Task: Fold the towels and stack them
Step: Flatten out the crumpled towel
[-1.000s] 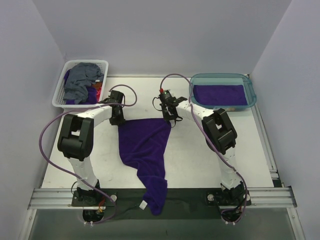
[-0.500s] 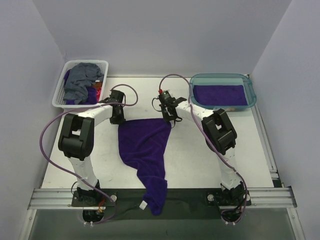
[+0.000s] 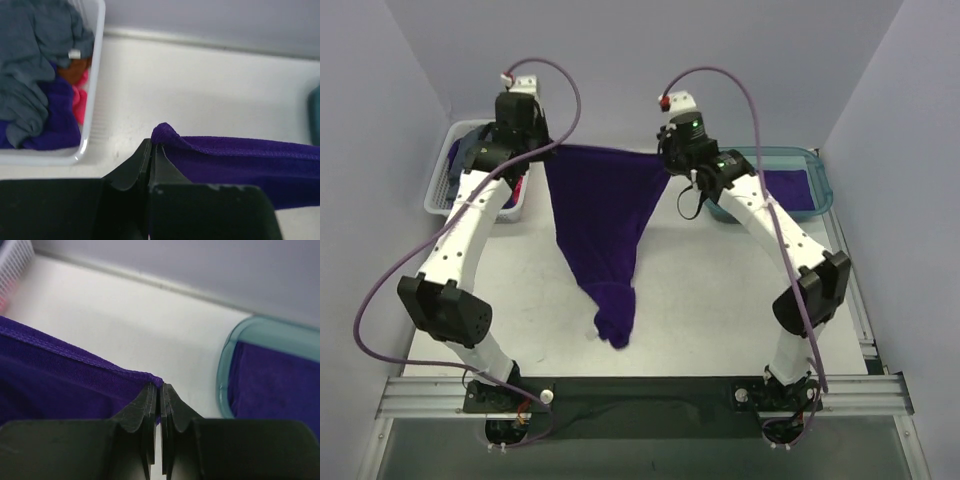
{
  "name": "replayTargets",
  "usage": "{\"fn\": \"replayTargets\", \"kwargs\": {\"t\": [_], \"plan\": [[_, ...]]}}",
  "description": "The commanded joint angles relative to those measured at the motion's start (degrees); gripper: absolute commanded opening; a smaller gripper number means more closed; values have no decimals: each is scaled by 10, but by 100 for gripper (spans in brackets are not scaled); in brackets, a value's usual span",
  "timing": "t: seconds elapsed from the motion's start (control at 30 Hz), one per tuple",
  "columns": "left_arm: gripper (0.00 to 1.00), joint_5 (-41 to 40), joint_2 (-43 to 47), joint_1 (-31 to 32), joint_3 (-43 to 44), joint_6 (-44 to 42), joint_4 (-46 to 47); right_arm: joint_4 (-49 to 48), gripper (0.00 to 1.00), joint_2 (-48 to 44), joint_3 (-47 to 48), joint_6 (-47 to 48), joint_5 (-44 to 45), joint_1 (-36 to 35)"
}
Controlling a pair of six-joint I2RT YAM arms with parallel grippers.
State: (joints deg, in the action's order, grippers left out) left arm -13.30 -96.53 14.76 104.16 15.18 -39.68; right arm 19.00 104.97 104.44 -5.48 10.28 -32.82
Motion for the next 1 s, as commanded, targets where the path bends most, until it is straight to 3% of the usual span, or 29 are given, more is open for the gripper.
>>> {"fn": "replayTargets", "kwargs": {"t": [0.0,0.03,0.17,0.6,0.97], "plan": [[0,-29,21,2,116,-38,-72,15,0,-58,68,79,46,13],[0,-31,13,4,176,-45,-86,14,0,-63,82,89,48,13],[0,-46,6,19,284,-64,-123,14,0,-91,152,127,47,13],[0,-72,134,87,299,-98,-70,-5,0,-230,143,167,4,-2],[0,-119,117,102,308,-120,-67,-35,0,-209,145,195,21,-2]]}}
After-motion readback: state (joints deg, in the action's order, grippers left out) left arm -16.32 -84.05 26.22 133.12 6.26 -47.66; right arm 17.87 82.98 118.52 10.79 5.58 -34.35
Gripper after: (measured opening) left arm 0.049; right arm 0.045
